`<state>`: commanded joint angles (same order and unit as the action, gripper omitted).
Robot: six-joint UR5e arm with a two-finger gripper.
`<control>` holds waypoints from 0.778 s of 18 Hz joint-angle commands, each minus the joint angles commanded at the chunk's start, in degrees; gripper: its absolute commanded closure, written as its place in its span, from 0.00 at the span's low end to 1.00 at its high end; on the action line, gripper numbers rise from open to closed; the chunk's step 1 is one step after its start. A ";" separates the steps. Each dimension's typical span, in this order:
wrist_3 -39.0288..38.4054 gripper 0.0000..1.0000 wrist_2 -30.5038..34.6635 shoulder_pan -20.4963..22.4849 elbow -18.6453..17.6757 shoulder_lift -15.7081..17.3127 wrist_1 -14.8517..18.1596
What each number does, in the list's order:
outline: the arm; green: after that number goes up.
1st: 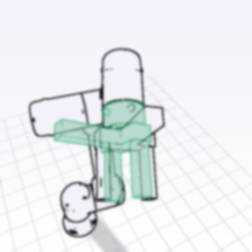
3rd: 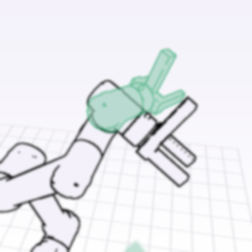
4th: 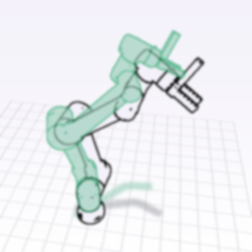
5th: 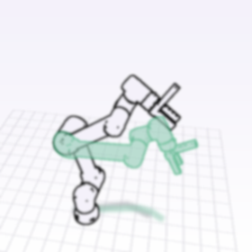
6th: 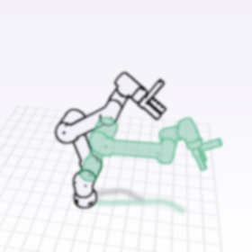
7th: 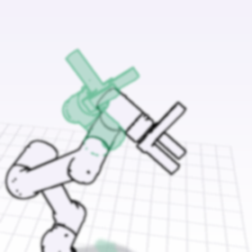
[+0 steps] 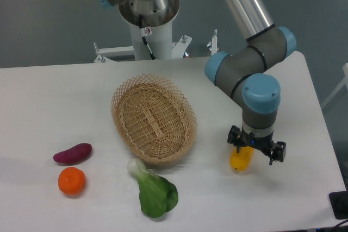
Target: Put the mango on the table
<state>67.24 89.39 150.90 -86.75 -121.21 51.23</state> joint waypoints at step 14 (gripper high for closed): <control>12.82 0.00 -1.15 4.67 6.33 1.32 12.84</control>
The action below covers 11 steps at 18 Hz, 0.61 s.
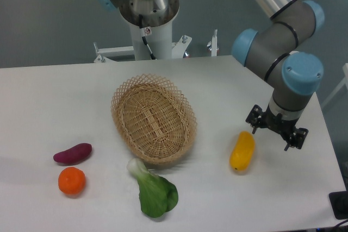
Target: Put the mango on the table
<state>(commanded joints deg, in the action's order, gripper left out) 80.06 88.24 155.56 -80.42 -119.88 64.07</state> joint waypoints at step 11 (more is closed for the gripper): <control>4.23 0.00 0.79 1.32 1.41 0.62 3.87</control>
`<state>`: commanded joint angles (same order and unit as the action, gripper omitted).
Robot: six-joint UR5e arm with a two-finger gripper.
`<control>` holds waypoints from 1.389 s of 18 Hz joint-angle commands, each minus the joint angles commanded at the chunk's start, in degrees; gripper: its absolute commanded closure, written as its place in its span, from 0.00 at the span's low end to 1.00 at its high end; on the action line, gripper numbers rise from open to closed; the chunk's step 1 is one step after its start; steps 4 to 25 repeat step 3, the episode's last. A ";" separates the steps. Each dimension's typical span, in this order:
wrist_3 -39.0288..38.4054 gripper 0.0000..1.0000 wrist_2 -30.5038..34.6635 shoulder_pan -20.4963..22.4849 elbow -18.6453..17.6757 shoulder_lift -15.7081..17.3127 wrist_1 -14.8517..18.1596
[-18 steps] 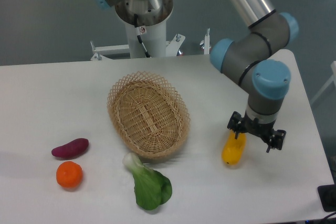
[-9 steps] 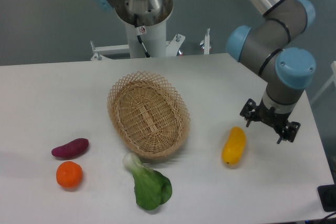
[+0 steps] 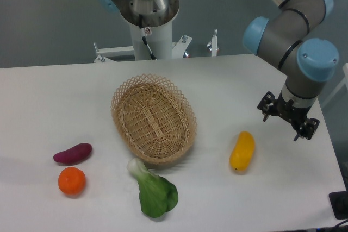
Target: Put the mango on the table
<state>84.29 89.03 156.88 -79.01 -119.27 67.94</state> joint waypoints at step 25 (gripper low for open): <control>0.00 0.00 0.00 -0.09 -0.09 -0.18 -0.17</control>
